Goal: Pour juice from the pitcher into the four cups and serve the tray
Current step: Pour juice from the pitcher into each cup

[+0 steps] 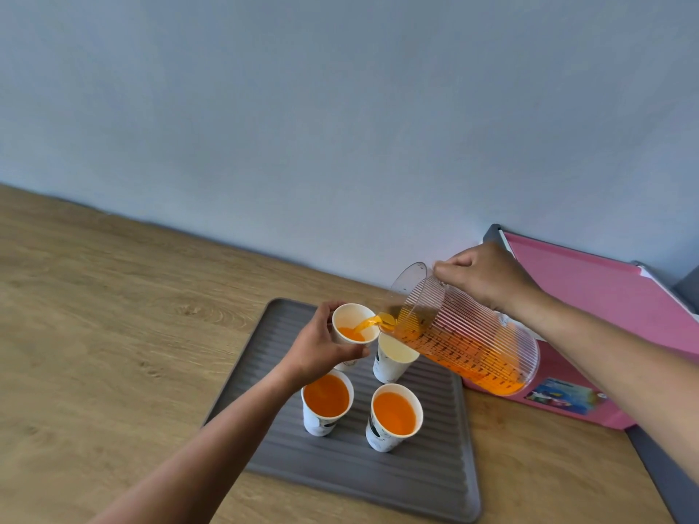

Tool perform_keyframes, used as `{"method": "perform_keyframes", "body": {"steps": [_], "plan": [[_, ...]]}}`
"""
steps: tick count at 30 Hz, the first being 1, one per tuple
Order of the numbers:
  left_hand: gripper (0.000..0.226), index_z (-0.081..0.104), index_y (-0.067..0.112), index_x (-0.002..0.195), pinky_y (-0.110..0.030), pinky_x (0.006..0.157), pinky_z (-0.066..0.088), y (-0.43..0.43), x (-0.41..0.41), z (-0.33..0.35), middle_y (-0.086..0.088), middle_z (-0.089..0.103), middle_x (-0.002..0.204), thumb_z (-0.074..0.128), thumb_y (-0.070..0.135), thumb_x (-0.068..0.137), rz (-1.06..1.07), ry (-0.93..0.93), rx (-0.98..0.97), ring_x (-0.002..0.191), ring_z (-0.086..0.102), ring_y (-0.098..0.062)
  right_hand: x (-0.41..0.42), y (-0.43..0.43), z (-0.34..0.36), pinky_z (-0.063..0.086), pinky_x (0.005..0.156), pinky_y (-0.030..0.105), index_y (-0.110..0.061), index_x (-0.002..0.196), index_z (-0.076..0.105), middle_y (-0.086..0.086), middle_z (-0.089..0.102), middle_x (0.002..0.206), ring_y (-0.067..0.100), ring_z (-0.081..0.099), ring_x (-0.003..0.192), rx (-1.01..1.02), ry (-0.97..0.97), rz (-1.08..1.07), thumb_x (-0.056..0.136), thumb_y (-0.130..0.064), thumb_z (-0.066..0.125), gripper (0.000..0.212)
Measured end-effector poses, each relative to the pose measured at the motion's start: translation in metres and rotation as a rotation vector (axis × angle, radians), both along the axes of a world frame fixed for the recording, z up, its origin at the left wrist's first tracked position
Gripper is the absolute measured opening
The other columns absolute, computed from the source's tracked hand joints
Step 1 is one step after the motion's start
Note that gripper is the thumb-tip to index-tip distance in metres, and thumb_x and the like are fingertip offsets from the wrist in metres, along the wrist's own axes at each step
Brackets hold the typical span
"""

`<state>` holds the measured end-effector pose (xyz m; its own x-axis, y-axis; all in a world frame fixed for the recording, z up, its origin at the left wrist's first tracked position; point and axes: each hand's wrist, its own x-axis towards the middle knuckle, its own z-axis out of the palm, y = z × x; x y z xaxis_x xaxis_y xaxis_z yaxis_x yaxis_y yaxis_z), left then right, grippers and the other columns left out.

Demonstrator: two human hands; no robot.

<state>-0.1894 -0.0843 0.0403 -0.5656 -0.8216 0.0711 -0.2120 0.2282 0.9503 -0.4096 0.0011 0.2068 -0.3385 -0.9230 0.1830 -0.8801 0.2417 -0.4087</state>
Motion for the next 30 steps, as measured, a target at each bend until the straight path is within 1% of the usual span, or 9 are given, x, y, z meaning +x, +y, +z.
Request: {"method": "perform_keyframes", "body": {"steps": [2, 6, 9, 13, 16, 19, 22, 25, 30], "plan": [[0.081, 0.039, 0.027, 0.135, -0.013, 0.077, 0.044, 0.0, 0.0, -0.001, 0.012, 0.054, 0.12, 0.086, 0.031, 0.069, -0.005, 0.001, 0.001, 0.104, 0.055, -0.005, 0.0, 0.0, -0.002, 0.033, 0.056, 0.028, -0.012, 0.049, 0.054, -0.007, 0.037, 0.04, 0.009, 0.037, 0.042, 0.005, -0.008, 0.003, 0.084, -0.046, 0.062, 0.05], [0.082, 0.04, 0.028, 0.135, -0.014, 0.079, 0.045, -0.001, -0.001, -0.005, 0.012, 0.054, 0.119, 0.086, 0.032, 0.068, -0.004, -0.003, 0.01, 0.104, 0.055, -0.004, 0.001, 0.001, -0.003, 0.033, 0.055, 0.028, -0.007, 0.051, 0.057, -0.007, 0.038, 0.038, 0.006, 0.035, 0.04, 0.009, -0.02, 0.005, 0.085, -0.045, 0.062, 0.051], [0.08, 0.041, 0.029, 0.133, -0.011, 0.076, 0.044, -0.002, -0.001, -0.006, 0.019, 0.054, 0.113, 0.087, 0.032, 0.068, -0.002, -0.001, 0.023, 0.1, 0.054, 0.002, 0.003, 0.002, -0.004, 0.029, 0.054, 0.027, -0.016, 0.045, 0.046, -0.007, 0.032, 0.037, 0.007, 0.031, 0.037, 0.003, -0.009, 0.011, 0.086, -0.042, 0.063, 0.051], [0.081, 0.042, 0.03, 0.132, -0.014, 0.078, 0.046, -0.003, -0.002, -0.008, 0.017, 0.055, 0.115, 0.087, 0.033, 0.066, -0.008, 0.005, 0.034, 0.103, 0.056, -0.001, 0.005, 0.003, -0.006, 0.027, 0.054, 0.028, -0.017, 0.044, 0.042, -0.007, 0.029, 0.039, 0.01, 0.03, 0.042, 0.003, -0.005, 0.001, 0.084, -0.043, 0.063, 0.052], [0.08, 0.041, 0.03, 0.132, -0.017, 0.081, 0.047, -0.003, -0.003, -0.01, 0.016, 0.055, 0.116, 0.087, 0.034, 0.067, -0.012, 0.0, 0.028, 0.104, 0.056, -0.003, 0.006, 0.004, -0.005, 0.026, 0.053, 0.028, -0.016, 0.042, 0.039, -0.007, 0.029, 0.038, 0.01, 0.029, 0.042, 0.004, -0.007, 0.003, 0.085, -0.041, 0.063, 0.055], [0.081, 0.041, 0.03, 0.133, -0.02, 0.084, 0.048, -0.004, -0.003, -0.011, 0.015, 0.055, 0.117, 0.087, 0.034, 0.067, -0.013, -0.008, 0.02, 0.106, 0.056, -0.006, 0.006, 0.004, -0.006, 0.028, 0.053, 0.027, -0.016, 0.042, 0.042, -0.007, 0.031, 0.038, 0.009, 0.032, 0.042, 0.008, -0.009, 0.002, 0.085, -0.042, 0.063, 0.055], [0.082, 0.04, 0.03, 0.134, -0.02, 0.083, 0.047, -0.005, -0.004, -0.013, 0.015, 0.054, 0.117, 0.087, 0.035, 0.066, -0.013, -0.02, 0.018, 0.106, 0.056, -0.006, 0.005, 0.004, -0.006, 0.031, 0.053, 0.026, -0.016, 0.045, 0.05, -0.007, 0.036, 0.04, 0.01, 0.036, 0.043, 0.017, -0.007, -0.001, 0.086, -0.044, 0.063, 0.051], [0.083, 0.04, 0.031, 0.134, -0.02, 0.083, 0.047, -0.005, -0.006, -0.014, 0.016, 0.054, 0.116, 0.087, 0.037, 0.066, -0.015, -0.028, 0.01, 0.106, 0.056, -0.006, 0.005, 0.004, -0.005, 0.03, 0.052, 0.026, -0.016, 0.047, 0.052, -0.006, 0.036, 0.04, 0.01, 0.036, 0.043, 0.021, -0.006, -0.005, 0.086, -0.044, 0.063, 0.05], [0.084, 0.038, 0.03, 0.135, -0.025, 0.087, 0.048, -0.005, -0.007, -0.017, 0.012, 0.054, 0.121, 0.086, 0.037, 0.067, -0.014, -0.044, -0.004, 0.109, 0.056, -0.01, 0.006, 0.005, -0.004, 0.031, 0.053, 0.027, -0.016, 0.046, 0.05, -0.006, 0.035, 0.042, 0.011, 0.035, 0.043, 0.025, -0.001, -0.011, 0.086, -0.043, 0.063, 0.05]]}}
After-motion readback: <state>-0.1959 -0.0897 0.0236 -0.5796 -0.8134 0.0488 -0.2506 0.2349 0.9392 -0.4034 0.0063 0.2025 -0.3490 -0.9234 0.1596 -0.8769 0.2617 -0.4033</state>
